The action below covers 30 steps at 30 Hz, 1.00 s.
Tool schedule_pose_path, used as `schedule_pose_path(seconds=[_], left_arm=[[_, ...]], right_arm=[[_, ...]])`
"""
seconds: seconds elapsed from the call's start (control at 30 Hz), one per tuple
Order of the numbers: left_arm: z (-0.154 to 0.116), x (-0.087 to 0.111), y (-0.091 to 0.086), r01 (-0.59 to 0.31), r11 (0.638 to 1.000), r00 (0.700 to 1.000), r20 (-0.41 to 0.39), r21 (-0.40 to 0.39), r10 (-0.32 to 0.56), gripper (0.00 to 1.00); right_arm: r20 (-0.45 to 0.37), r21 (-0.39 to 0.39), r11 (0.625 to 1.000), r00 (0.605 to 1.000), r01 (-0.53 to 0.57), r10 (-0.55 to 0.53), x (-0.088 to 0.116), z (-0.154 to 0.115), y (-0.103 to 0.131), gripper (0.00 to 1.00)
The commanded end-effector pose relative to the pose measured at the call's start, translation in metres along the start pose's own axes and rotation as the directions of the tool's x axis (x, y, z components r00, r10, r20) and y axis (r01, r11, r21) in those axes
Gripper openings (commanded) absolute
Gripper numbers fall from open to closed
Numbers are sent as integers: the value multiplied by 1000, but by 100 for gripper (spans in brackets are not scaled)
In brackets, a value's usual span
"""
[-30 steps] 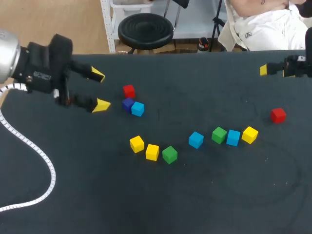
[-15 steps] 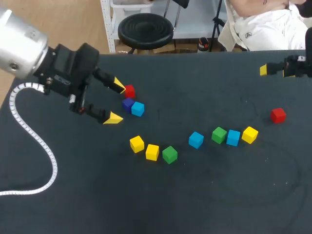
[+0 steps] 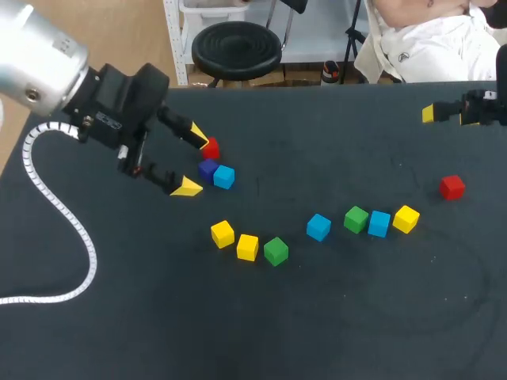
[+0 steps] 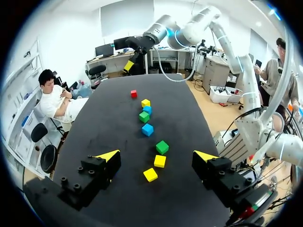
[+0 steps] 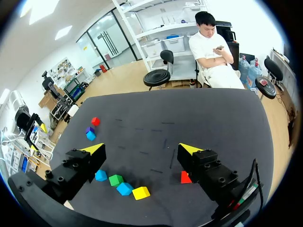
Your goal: Place the blue cubes, place green cubes on the blue cubes, place the yellow cubes on the green cubes, then place the red cubes on the yellow cubes, and place purple cube on the red cubes.
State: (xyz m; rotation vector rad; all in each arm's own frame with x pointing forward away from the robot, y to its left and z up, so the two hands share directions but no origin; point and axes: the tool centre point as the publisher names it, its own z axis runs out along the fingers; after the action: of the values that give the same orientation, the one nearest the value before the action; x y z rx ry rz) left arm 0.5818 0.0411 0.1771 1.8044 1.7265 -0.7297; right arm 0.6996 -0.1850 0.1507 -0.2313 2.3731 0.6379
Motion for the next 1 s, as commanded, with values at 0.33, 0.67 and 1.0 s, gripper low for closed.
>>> schedule_pose_path(seconds=[0.33,0.67,1.0], left_arm=[[42,-54,42,-236,957,942,-202,170,268,100],[72,-38,70,-180,955,933,-267,238,242,100],[69,-37,69,-168,960,941,-253,224,224,100]], right_arm=[[0,0,1000,1000,0,0,0,0,0,100],[0,0,1000,1000,0,0,0,0,0,100],[0,0,1000,1000,0,0,0,0,0,100]])
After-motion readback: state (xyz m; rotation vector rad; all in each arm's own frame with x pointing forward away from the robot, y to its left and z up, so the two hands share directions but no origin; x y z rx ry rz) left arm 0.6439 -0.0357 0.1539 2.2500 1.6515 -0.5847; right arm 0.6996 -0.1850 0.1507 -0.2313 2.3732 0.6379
